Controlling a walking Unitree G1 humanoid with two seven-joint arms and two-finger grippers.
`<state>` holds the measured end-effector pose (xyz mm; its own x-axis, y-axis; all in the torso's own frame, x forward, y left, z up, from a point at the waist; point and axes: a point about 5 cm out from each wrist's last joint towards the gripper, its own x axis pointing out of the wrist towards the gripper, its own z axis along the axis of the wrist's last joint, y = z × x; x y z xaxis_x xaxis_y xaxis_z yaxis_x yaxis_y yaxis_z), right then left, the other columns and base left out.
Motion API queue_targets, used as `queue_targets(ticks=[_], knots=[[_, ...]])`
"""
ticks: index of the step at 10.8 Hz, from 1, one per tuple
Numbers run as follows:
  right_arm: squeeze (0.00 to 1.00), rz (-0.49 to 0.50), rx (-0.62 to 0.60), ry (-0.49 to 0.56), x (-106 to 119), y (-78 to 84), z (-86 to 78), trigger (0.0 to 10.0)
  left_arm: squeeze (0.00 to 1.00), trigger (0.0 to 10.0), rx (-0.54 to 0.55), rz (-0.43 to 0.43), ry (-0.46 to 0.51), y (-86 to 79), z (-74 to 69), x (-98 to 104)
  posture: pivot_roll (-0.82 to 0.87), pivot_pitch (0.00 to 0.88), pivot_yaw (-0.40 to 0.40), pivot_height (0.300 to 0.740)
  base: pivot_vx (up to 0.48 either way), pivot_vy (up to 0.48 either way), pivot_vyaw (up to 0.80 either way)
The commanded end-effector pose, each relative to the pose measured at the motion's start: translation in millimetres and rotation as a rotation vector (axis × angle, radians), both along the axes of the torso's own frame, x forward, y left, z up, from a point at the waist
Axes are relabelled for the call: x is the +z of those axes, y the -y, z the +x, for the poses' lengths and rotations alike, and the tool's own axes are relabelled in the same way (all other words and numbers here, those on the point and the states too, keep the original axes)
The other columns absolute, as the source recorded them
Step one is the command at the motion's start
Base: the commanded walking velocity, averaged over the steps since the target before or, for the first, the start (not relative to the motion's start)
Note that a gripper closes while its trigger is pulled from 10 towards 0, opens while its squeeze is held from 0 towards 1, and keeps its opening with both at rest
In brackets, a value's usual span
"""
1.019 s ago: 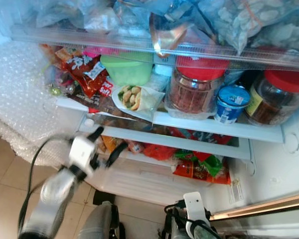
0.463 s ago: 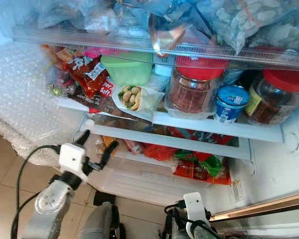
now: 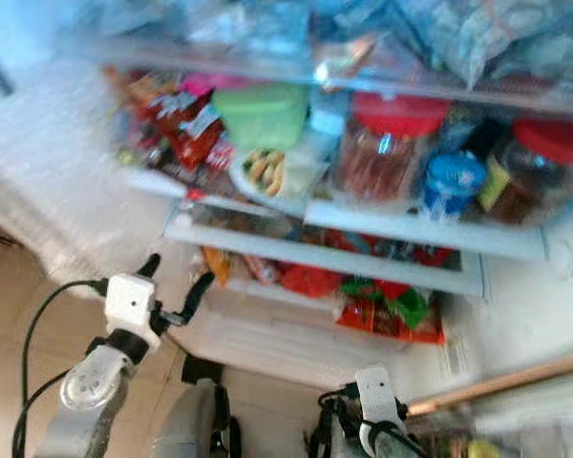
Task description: Restocking fridge
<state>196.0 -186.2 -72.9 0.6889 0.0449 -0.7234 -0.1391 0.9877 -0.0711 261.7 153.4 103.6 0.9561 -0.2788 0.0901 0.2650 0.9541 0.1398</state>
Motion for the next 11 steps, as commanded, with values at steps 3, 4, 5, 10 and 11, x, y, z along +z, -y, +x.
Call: queue_targets(ticks=[3, 4, 5, 10, 11], knots=[[0.00, 0.018, -0.001, -0.179, -22, -5.5, -41.6, 10.0, 0.00, 10.0, 0.038, 0.006, -0.038, -5.6, -2.5, -8, 0.10, 0.208, 0.052, 0.645, -0.355, 0.000, 0.00], [0.00, 0.018, 0.001, -0.180, -22, -5.5, -41.7, 10.0, 0.00, 10.0, 0.084, 0.008, -0.064, -12.2, -1.2, -14, 0.10, 0.209, 0.052, 0.645, 0.000, 0.000, 0.00], [0.00, 0.019, 0.002, -0.180, -22, -5.5, -41.6, 10.0, 0.00, 10.0, 0.155, 0.014, -0.122, -22.9, 0.8, -25, 0.11, 0.211, 0.050, 0.645, 0.000, 0.000, 0.00], [0.00, 0.022, 0.003, -0.181, -22, -6.0, -41.2, 10.0, 0.00, 10.0, 0.399, 0.102, -0.622, -79.6, -23.1, -127, 0.12, 0.213, 0.046, 0.645, 0.000, 0.093, 0.00], [0.00, 0.023, 0.003, -0.182, -22, -6.2, -41.4, 10.0, 0.00, 10.0, 0.418, 0.114, -0.696, -81.3, -31.8, -139, 0.11, 0.211, 0.046, 0.645, 0.000, 0.465, 0.00]])
